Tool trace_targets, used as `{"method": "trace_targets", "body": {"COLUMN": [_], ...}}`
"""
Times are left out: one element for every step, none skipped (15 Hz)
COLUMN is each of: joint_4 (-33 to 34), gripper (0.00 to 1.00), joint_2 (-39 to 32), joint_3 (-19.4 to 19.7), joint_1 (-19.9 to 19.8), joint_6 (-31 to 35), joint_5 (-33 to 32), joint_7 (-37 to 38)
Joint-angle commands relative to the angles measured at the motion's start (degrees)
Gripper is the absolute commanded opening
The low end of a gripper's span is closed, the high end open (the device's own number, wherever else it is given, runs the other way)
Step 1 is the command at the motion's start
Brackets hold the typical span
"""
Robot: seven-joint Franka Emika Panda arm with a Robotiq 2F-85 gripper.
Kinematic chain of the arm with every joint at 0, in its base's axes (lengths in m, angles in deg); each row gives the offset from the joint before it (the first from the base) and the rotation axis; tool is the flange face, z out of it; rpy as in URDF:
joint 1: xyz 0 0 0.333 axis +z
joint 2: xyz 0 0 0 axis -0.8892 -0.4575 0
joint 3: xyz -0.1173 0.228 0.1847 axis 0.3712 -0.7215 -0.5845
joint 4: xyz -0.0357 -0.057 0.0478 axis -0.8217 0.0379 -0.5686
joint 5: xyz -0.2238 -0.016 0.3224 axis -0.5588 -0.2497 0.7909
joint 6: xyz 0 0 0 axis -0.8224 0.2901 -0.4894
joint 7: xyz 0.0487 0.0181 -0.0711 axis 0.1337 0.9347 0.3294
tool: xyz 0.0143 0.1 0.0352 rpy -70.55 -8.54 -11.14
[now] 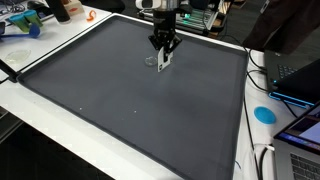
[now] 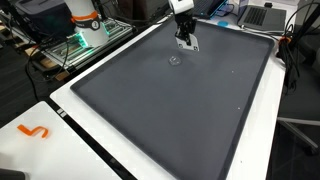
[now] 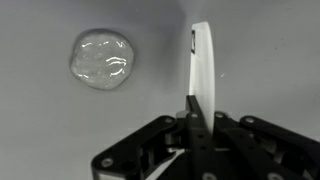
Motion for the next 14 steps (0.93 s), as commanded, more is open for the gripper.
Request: {"method": "trace_targets", "body": {"joint_4": [0.0,0.5,1.1,1.9,2.7,3.6,4.5,5.5,6.6,7.6,8.7,9.8,10.7,11.7], "gripper": [0.01,0.01,0.01,0.01,0.01,0.01,0.01,0.01,0.01,0.01,0.01,0.01,0.01,0.01], "joint_2": [1.6,1.8,2.0,2.2,2.3,2.4,2.5,2.5,2.5,2.4,2.3,2.2,2.2,2.2], "joint_3": [2.8,3.3,4.2,4.2,4.4,4.4,4.2,3.9,3.8,4.1,3.7,3.4,3.2,2.9], "joint_1": [1.7,2.1,2.7,2.7,2.9,3.0,3.0,2.9,3.1,3.3,3.1,3.0,2.8,2.6], "joint_6": [-3.4,-4.8,-6.3,-8.0,-9.9,-11.6,-13.5,-15.6,-17.7,-19.7,-21.7,-23.7,-25.7,-27.7], "joint_5": [-11.2,-13.8,-17.1,-19.2,-21.5,-23.5,-25.3,-26.9,-28.8,-31.6,-32.9,-34.3,-35.5,-36.4], "joint_7": [10.4,12.7,15.5,17.5,19.6,21.4,23.1,24.5,26.5,28.8,30.0,31.0,32.2,32.8]}}
